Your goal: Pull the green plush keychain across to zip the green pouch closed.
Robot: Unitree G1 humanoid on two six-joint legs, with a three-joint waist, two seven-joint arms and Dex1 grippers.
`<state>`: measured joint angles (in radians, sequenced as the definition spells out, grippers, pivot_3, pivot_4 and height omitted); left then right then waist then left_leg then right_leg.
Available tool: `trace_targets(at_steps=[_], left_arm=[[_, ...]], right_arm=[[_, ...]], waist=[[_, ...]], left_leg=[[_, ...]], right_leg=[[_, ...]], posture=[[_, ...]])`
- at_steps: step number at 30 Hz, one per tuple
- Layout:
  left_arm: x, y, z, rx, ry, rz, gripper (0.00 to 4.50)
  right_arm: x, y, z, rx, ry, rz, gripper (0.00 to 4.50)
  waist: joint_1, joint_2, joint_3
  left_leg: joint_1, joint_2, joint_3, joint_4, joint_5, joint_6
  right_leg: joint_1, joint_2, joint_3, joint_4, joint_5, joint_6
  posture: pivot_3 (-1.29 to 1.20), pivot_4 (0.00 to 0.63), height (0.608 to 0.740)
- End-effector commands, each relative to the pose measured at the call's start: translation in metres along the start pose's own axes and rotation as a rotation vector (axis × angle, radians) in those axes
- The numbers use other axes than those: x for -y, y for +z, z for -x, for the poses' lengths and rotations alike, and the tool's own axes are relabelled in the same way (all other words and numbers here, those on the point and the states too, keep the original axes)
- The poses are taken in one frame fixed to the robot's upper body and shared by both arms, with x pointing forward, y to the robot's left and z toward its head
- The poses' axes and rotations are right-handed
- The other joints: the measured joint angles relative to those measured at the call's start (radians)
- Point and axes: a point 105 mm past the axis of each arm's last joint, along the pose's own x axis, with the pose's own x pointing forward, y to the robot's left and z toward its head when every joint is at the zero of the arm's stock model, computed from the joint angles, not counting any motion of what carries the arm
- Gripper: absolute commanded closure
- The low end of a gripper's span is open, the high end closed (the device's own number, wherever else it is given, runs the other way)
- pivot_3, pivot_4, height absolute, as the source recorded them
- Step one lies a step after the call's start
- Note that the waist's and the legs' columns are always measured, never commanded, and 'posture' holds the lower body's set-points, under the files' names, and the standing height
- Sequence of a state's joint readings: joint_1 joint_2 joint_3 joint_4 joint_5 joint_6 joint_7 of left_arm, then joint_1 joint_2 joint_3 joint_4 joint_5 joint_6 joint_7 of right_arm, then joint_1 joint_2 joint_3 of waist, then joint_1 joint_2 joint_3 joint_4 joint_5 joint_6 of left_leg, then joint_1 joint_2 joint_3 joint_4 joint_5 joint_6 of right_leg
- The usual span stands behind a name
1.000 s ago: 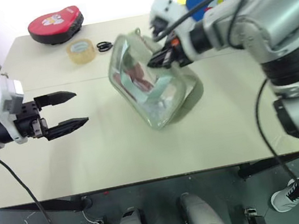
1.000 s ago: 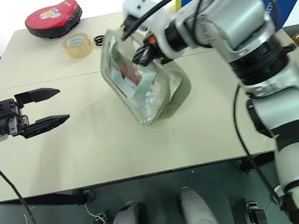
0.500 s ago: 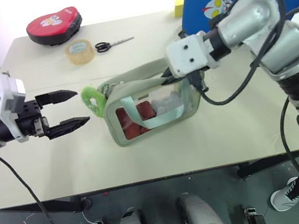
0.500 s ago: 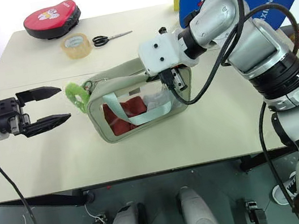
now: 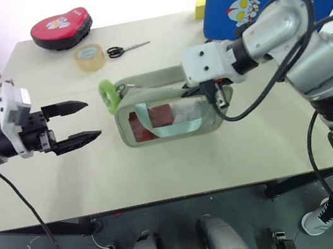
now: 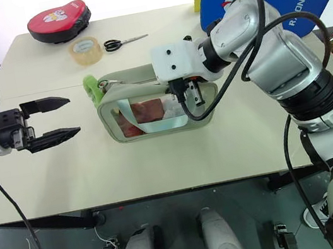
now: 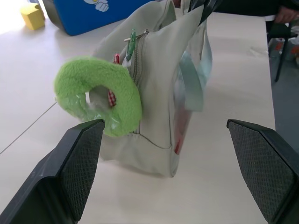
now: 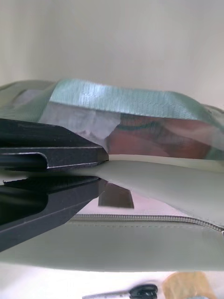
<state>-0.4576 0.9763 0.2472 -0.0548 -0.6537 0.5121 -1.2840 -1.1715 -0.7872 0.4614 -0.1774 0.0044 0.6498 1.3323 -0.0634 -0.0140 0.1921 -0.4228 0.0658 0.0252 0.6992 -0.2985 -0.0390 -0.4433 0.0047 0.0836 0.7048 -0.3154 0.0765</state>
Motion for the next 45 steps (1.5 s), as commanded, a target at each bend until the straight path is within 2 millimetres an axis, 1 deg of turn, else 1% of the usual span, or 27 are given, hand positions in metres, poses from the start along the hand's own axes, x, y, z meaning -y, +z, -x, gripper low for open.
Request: trace_targets(at_steps=[1, 7, 10, 12, 13, 15, 16, 17, 19, 22, 24, 28, 31, 33, 36, 37, 38, 39, 41, 43, 45], left_arm=[[-0.002, 0.009, 0.001, 0.008, 0.0, -0.05, 0.0], [-0.003, 0.009, 0.001, 0.003, -0.003, -0.053, 0.0], [-0.002, 0.009, 0.001, -0.001, -0.004, -0.054, 0.0], [-0.002, 0.008, 0.001, -0.004, -0.003, -0.055, 0.0], [-0.002, 0.008, 0.002, -0.005, -0.003, -0.054, 0.0], [-0.002, 0.009, 0.002, -0.006, -0.002, -0.055, 0.0], [-0.002, 0.009, 0.003, -0.006, -0.001, -0.055, 0.0], [-0.002, 0.009, 0.003, -0.006, 0.0, -0.055, 0.0], [-0.003, 0.009, 0.003, -0.006, 0.001, -0.056, 0.0], [-0.003, 0.009, 0.004, -0.007, 0.002, -0.056, 0.0], [-0.003, 0.009, 0.005, -0.007, 0.003, -0.056, 0.0], [-0.004, 0.009, 0.003, -0.005, 0.001, -0.059, 0.0], [-0.006, 0.01, 0.002, -0.003, -0.003, -0.064, 0.0], [-0.007, 0.011, 0.001, -0.002, -0.004, -0.067, 0.0], [-0.008, 0.011, 0.0, -0.001, -0.005, -0.068, 0.0], [-0.009, 0.011, 0.0, -0.001, -0.004, -0.068, 0.0], [-0.01, 0.011, 0.0, -0.001, -0.003, -0.069, 0.0], [-0.012, 0.011, -0.001, -0.003, 0.001, -0.071, 0.0], [-0.017, 0.01, -0.002, -0.009, 0.017, -0.076, 0.0], [-0.025, 0.006, -0.001, -0.018, 0.05, -0.069, 0.0], [-0.029, 0.001, 0.0, -0.022, 0.066, -0.054, 0.0]], right_arm=[[0.002, 0.01, 0.004, 0.03, -0.043, -0.003, 4.48], [0.006, 0.01, -0.005, 0.026, -0.066, -0.082, 4.48], [0.005, 0.01, -0.007, 0.03, -0.063, -0.103, 3.42], [0.007, 0.008, -0.008, 0.028, -0.067, -0.109, 2.49], [0.008, 0.009, -0.006, 0.034, -0.073, -0.113, 1.96], [0.013, 0.012, 0.003, 0.069, -0.088, -0.139, 1.0], [0.017, 0.014, 0.01, 0.091, -0.098, -0.154, 0.43], [0.02, 0.015, 0.016, 0.112, -0.109, -0.171, 0.03], [0.023, 0.016, 0.031, 0.15, -0.119, -0.19, 0.03], [0.02, 0.014, 0.055, 0.184, -0.128, -0.181, 0.03], [0.016, 0.007, 0.062, 0.176, -0.138, -0.176, 0.03], [0.01, -0.01, 0.063, 0.136, -0.167, -0.195, 0.03], [0.001, -0.021, 0.058, 0.112, -0.158, -0.205, 0.03], [-0.005, -0.035, 0.051, 0.068, -0.152, -0.224, 0.03], [-0.01, -0.051, 0.04, 0.027, -0.151, -0.244, 0.85], [-0.01, -0.053, 0.038, 0.021, -0.156, -0.245, 1.3], [-0.01, -0.054, 0.037, 0.018, -0.158, -0.244, 1.85], [-0.009, -0.052, 0.035, 0.03, -0.156, -0.241, 2.3], [-0.009, -0.048, 0.034, 0.052, -0.152, -0.238, 3.36], [-0.007, -0.05, 0.032, 0.057, -0.159, -0.235, 4.36], [-0.006, -0.05, 0.031, 0.06, -0.163, -0.23, 4.44]], waist=[[-0.001, 0.0, 0.0], [-0.006, 0.0, 0.0], [-0.006, 0.0, 0.0], [-0.005, 0.0, 0.0], [-0.005, 0.0, 0.0], [-0.005, 0.0, 0.0], [-0.005, 0.0, 0.0], [-0.005, 0.0, 0.0], [-0.004, 0.0, 0.0], [0.0, 0.0, 0.0], [0.002, 0.0, 0.0], [-0.003, 0.0, 0.0], [-0.004, 0.0, 0.0], [-0.004, 0.0, 0.0], [-0.004, 0.0, 0.0], [-0.005, 0.0, 0.0], [-0.005, 0.0, 0.0], [-0.006, 0.0, 0.0], [-0.004, 0.0, 0.0], [-0.004, 0.0, 0.0], [-0.005, 0.0, 0.0]], left_leg=[[0.0, 0.0, 0.0, 0.0, 0.0, 0.0], [0.0, 0.0, 0.0, 0.0, 0.0, 0.0], [0.0, 0.0, 0.0, 0.0, 0.0, 0.0], [0.0, 0.0, 0.0, 0.0, 0.0, 0.0], [0.0, 0.0, 0.0, 0.0, 0.0, 0.0], [0.0, 0.0, 0.0, 0.0, 0.0, 0.0], [0.0, 0.0, 0.0, 0.0, 0.0, 0.0], [0.0, 0.0, 0.0, 0.0, 0.0, 0.0], [0.0, 0.0, 0.0, 0.0, 0.0, 0.0], [0.0, 0.0, 0.0, 0.0, 0.0, 0.0], [0.0, 0.0, 0.0, 0.0, 0.0, 0.0], [0.001, 0.0, 0.001, 0.0, 0.0, 0.0], [0.002, 0.0, 0.001, 0.0, 0.0, 0.0], [0.002, 0.0, 0.001, 0.0, 0.0, 0.0], [0.002, 0.0, 0.001, 0.0, 0.0, 0.0], [0.002, 0.0, 0.001, 0.0, 0.0, 0.0], [0.002, 0.0, 0.001, 0.0, 0.0, 0.0], [0.002, 0.0, 0.002, 0.0, 0.0, 0.0], [0.002, 0.0, 0.001, 0.0, 0.0, 0.0], [0.002, 0.0, 0.001, 0.0, 0.0, 0.0], [0.002, 0.0, 0.001, 0.0, 0.0, 0.0]], right_leg=[[0.0, 0.0, 0.0, 0.0, 0.0, 0.0], [0.0, 0.0, 0.0, 0.0, 0.0, 0.0], [0.0, 0.0, 0.0, 0.0, 0.0, 0.0], [0.0, 0.0, 0.0, 0.0, 0.0, 0.0], [0.0, 0.0, 0.0, 0.0, 0.0, 0.0], [0.0, 0.0, 0.0, 0.0, 0.0, 0.0], [0.0, 0.0, 0.0, 0.0, 0.0, 0.0], [0.0, 0.0, 0.0, 0.0, 0.0, 0.0], [0.0, 0.0, 0.0, 0.0, 0.0, 0.0], [0.0, 0.0, -0.001, 0.0, 0.0, 0.0], [0.001, 0.0, -0.001, -0.001, 0.0, 0.0], [0.002, 0.0, 0.0, -0.001, 0.0, 0.0], [0.002, 0.001, 0.0, 0.0, 0.0, 0.0], [0.002, 0.001, 0.0, 0.0, 0.0, 0.0], [0.002, 0.001, 0.0, 0.0, 0.0, 0.0], [0.002, 0.001, 0.0, 0.0, 0.0, 0.0], [0.002, 0.001, 0.0, 0.0, 0.0, 0.0], [0.001, 0.001, 0.0, 0.0, 0.0, 0.0], [0.001, 0.001, 0.0, 0.001, 0.0, 0.0], [0.002, 0.001, 0.0, 0.001, 0.0, 0.0], [0.002, 0.001, 0.0, 0.001, 0.0, 0.0]], posture=[[0.0, 0.15, 0.737], [0.0, 0.15, 0.737], [0.0, 0.15, 0.737], [0.0, 0.15, 0.737], [0.0, 0.15, 0.737], [0.0, 0.15, 0.737], [0.0, 0.15, 0.737], [0.0, 0.15, 0.737], [0.0, 0.15, 0.737], [0.0, 0.15, 0.737], [0.0, 0.15, 0.737], [0.0, 0.15, 0.737], [0.0, 0.15, 0.737], [0.0, 0.15, 0.737], [0.0, 0.15, 0.737], [0.0, 0.15, 0.737], [0.0, 0.15, 0.737], [0.0, 0.15, 0.737], [0.0, 0.15, 0.737], [0.0, 0.15, 0.737], [0.0, 0.15, 0.737]])
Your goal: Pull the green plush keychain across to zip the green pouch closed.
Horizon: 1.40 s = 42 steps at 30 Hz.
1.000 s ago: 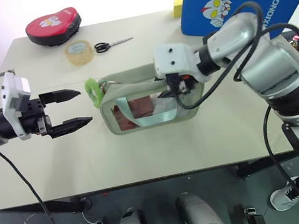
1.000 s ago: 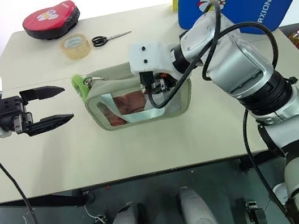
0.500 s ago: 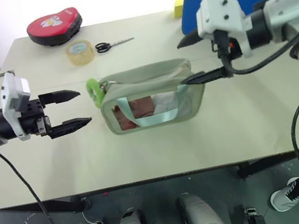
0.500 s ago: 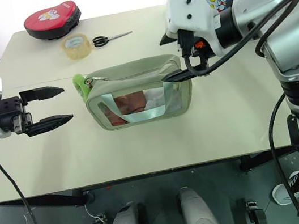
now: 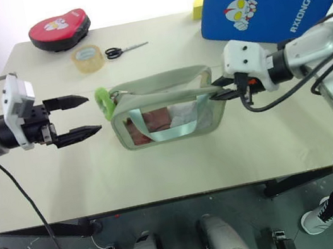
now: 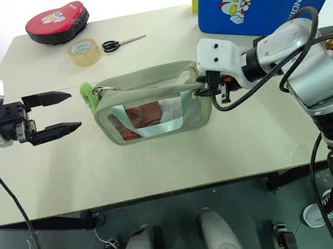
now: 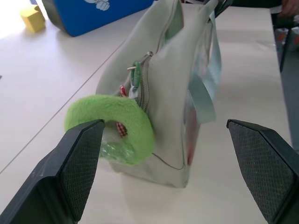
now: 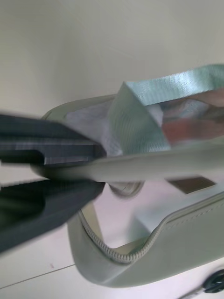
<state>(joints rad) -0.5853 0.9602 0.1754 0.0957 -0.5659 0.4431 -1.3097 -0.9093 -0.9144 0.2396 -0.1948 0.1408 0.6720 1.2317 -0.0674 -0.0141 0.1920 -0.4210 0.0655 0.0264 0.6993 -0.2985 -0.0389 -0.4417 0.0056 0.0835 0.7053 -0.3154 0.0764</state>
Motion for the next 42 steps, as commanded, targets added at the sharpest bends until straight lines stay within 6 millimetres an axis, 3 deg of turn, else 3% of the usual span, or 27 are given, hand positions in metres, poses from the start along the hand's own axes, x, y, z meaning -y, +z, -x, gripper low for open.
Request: trace_targets(at_steps=[1, 6, 22, 26, 32, 42], left_arm=[[-0.007, -0.001, 0.004, -0.004, 0.035, -0.013, 0.0], [-0.018, -0.03, 0.004, -0.095, 0.107, 0.002, 0.0], [-0.048, -0.039, -0.02, 0.06, 0.215, 0.187, 0.0], [-0.05, -0.039, -0.032, 0.08, 0.208, 0.225, 1.34], [-0.051, -0.035, -0.046, 0.115, 0.189, 0.239, 4.43], [-0.044, -0.033, -0.032, 0.094, 0.163, 0.201, 4.48]], right_arm=[[0.007, 0.009, 0.004, 0.03, -0.04, 0.044, 4.44], [0.008, 0.009, 0.002, 0.037, -0.045, 0.039, 4.44], [0.01, 0.008, 0.002, 0.032, -0.064, 0.039, 4.44], [0.011, 0.008, 0.003, 0.031, -0.071, 0.033, 4.5], [0.011, 0.007, 0.004, 0.027, -0.074, 0.026, 4.5], [0.011, 0.004, 0.004, 0.023, -0.086, 0.001, 4.5]], waist=[[-0.002, 0.0, 0.0], [-0.001, 0.0, 0.0], [0.001, 0.0, 0.0], [0.002, 0.0, 0.0], [0.005, 0.0, 0.0], [0.006, 0.0, 0.0]], left_leg=[[0.0, 0.0, 0.0, 0.0, 0.0, 0.0], [0.0, 0.0, 0.0, 0.0, 0.0, 0.0], [0.0, 0.0, 0.0, 0.001, 0.0, 0.0], [0.0, 0.0, 0.0, 0.001, 0.0, -0.001], [0.0, 0.0, -0.001, 0.001, 0.001, -0.002], [0.0, 0.0, -0.001, 0.001, 0.002, -0.004]], right_leg=[[0.0, 0.0, 0.0, 0.0, 0.0, 0.0], [0.0, 0.0, 0.0, 0.0, 0.0, 0.0], [0.0, 0.0, 0.0, 0.002, 0.0, 0.0], [0.0, -0.001, 0.0, 0.002, 0.0, 0.0], [0.0, -0.001, 0.0, 0.002, 0.0, 0.0], [0.0, -0.001, 0.0, 0.003, 0.0, 0.0]], posture=[[0.0, 0.15, 0.737], [0.0, 0.15, 0.737], [0.0, 0.15, 0.737], [0.0, 0.15, 0.737], [0.0, 0.15, 0.737], [0.0, 0.15, 0.737]])
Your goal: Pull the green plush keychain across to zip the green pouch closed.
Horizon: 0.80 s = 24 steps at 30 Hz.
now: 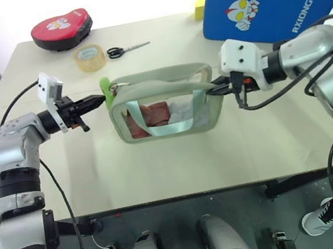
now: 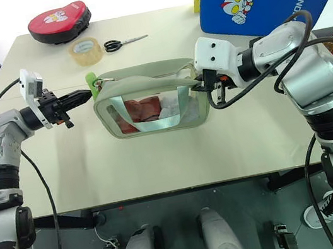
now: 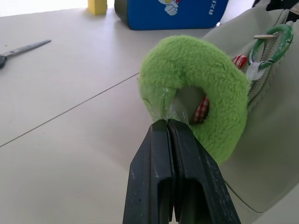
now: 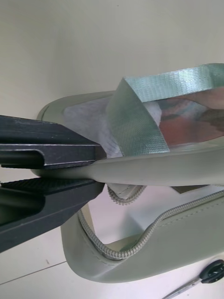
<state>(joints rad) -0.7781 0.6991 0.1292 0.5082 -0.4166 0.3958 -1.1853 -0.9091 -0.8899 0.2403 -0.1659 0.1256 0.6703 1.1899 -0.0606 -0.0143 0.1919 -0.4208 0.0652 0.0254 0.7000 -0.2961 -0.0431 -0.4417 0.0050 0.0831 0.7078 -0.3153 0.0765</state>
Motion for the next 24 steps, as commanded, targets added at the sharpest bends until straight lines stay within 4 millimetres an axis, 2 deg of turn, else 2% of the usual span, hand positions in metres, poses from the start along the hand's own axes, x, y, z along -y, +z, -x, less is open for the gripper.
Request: trace_targets(at_steps=[1, 5, 6, 8, 11, 16, 20, 23, 24], left_arm=[[0.001, 0.015, 0.013, 0.01, 0.0, -0.062, 4.48], [0.0, 0.016, 0.023, 0.014, 0.008, -0.005, 4.48], [0.002, 0.016, 0.024, 0.018, -0.008, 0.029, 3.95], [0.005, 0.017, 0.023, 0.024, -0.025, 0.052, 3.23], [0.001, 0.01, 0.016, -0.005, 0.019, 0.006, 1.82], [-0.001, 0.006, 0.002, -0.008, 0.032, 0.024, 1.82], [-0.009, 0.007, -0.004, 0.002, 0.074, 0.059, 1.82], [-0.01, 0.006, -0.011, 0.008, 0.07, 0.078, 2.68], [-0.009, 0.006, -0.013, 0.014, 0.061, 0.083, 3.2]], right_arm=[[0.006, 0.008, 0.007, 0.021, -0.044, 0.021, 4.5], [0.005, 0.007, 0.007, 0.023, -0.043, 0.02, 4.5], [0.006, 0.007, 0.007, 0.024, -0.044, 0.019, 4.5], [0.006, 0.007, 0.006, 0.024, -0.045, 0.018, 4.5], [0.007, 0.007, 0.005, 0.025, -0.048, 0.024, 4.5], [0.007, 0.008, 0.005, 0.026, -0.048, 0.03, 4.5], [0.006, 0.008, 0.006, 0.025, -0.051, 0.032, 4.5], [0.006, 0.008, 0.007, 0.023, -0.053, 0.034, 4.5], [0.006, 0.008, 0.007, 0.022, -0.053, 0.034, 4.5]], waist=[[0.0, 0.0, 0.0], [0.002, 0.0, 0.0], [0.002, 0.0, 0.0], [0.003, 0.0, 0.0], [0.005, 0.0, 0.0], [0.007, 0.0, 0.0], [0.009, 0.0, 0.0], [0.011, 0.0, 0.0], [0.012, 0.0, 0.0]], left_leg=[[0.0, 0.0, 0.0, 0.0, 0.0, 0.0], [0.0, 0.0, 0.0, 0.0, 0.0, 0.0], [0.0, 0.0, 0.0, 0.0, 0.0, 0.0], [0.0, 0.0, 0.0, 0.0, 0.0, 0.0], [0.0, 0.0, 0.0, 0.0, 0.0, 0.0], [0.0, 0.0, 0.0, 0.0, 0.0, -0.001], [0.0, 0.0, 0.0, 0.0, 0.001, -0.001], [0.001, 0.0, 0.0, 0.0, 0.001, -0.001], [0.001, 0.0, 0.0, 0.0, 0.001, -0.001]], right_leg=[[0.0, 0.0, 0.0, 0.0, 0.0, 0.0], [0.0, 0.0, 0.0, 0.0, 0.0, 0.0], [0.0, 0.0, 0.0, 0.0, 0.0, 0.0], [0.0, 0.0, 0.0, 0.001, 0.0, 0.0], [0.0, 0.0, 0.0, 0.001, 0.0, 0.0], [0.0, 0.0, 0.0, 0.001, 0.0, 0.0], [0.0, 0.0, 0.0, 0.001, 0.0, 0.0], [0.0, 0.0, 0.0, 0.002, 0.0, 0.0], [0.0, 0.0, 0.0, 0.002, 0.0, 0.0]], posture=[[0.0, 0.15, 0.737], [0.0, 0.15, 0.737], [0.0, 0.15, 0.737], [0.0, 0.15, 0.737], [0.0, 0.15, 0.737], [0.0, 0.15, 0.737], [0.0, 0.15, 0.737], [0.0, 0.15, 0.737], [0.0, 0.15, 0.737]])
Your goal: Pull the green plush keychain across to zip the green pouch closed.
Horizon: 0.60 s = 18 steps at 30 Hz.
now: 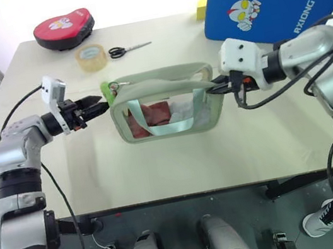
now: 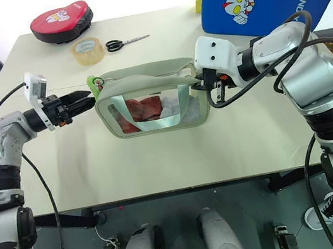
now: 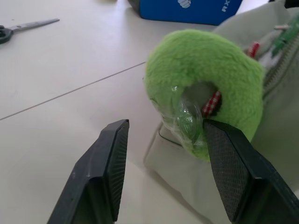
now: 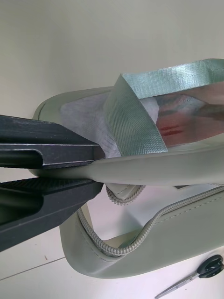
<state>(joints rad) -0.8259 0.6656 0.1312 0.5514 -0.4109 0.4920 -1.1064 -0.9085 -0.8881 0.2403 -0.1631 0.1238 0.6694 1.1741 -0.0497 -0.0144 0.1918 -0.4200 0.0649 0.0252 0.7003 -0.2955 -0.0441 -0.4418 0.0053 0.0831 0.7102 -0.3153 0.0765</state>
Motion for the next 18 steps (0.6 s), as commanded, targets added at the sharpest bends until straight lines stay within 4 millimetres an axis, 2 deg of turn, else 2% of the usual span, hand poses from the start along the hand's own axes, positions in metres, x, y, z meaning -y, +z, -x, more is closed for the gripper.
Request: trace_targets(at_steps=[1, 2, 3, 9, 15, 18], left_arm=[[0.001, 0.009, -0.004, 0.028, -0.011, -0.019, 3.78], [0.002, 0.009, -0.004, 0.033, -0.019, -0.018, 4.17], [0.003, 0.01, -0.005, 0.04, -0.025, -0.015, 4.36], [0.006, 0.011, -0.006, 0.048, -0.039, -0.012, 4.36], [0.003, 0.014, 0.003, 0.057, -0.017, -0.043, 4.36], [0.005, 0.029, 0.014, 0.128, -0.02, -0.05, 4.36]], right_arm=[[0.004, 0.008, 0.008, 0.022, -0.038, 0.036, 4.5], [0.004, 0.008, 0.008, 0.021, -0.038, 0.037, 4.5], [0.003, 0.008, 0.008, 0.02, -0.039, 0.037, 4.5], [0.003, 0.006, 0.01, 0.015, -0.043, 0.036, 4.5], [0.003, 0.005, 0.009, 0.014, -0.045, 0.035, 4.5], [0.002, 0.005, 0.009, 0.015, -0.044, 0.033, 4.5]], waist=[[0.002, 0.0, 0.0], [0.002, 0.0, 0.0], [0.003, 0.0, 0.0], [0.006, 0.0, 0.0], [0.005, 0.0, 0.0], [0.004, 0.0, 0.0]], left_leg=[[0.0, 0.0, 0.0, 0.0, 0.0, 0.0], [0.0, 0.0, 0.0, 0.0, 0.0, 0.0], [0.0, 0.0, 0.0, 0.0, 0.0, 0.0], [0.0, 0.0, 0.0, 0.0, 0.0, -0.001], [0.0, 0.0, 0.0, 0.0, 0.0, -0.001], [0.0, 0.0, 0.0, 0.0, 0.0, -0.001]], right_leg=[[0.0, 0.0, 0.0, 0.0, 0.0, 0.0], [0.0, 0.0, 0.0, 0.0, 0.0, 0.0], [0.0, 0.0, 0.0, 0.0, 0.0, 0.0], [0.0, 0.0, 0.0, 0.001, 0.0, 0.0], [0.0, 0.0, 0.0, 0.001, 0.0, 0.0], [0.0, 0.0, 0.0, 0.001, 0.0, 0.0]], posture=[[0.0, 0.15, 0.737], [0.0, 0.15, 0.737], [0.0, 0.15, 0.737], [0.0, 0.15, 0.737], [0.0, 0.15, 0.737], [0.0, 0.15, 0.737]])
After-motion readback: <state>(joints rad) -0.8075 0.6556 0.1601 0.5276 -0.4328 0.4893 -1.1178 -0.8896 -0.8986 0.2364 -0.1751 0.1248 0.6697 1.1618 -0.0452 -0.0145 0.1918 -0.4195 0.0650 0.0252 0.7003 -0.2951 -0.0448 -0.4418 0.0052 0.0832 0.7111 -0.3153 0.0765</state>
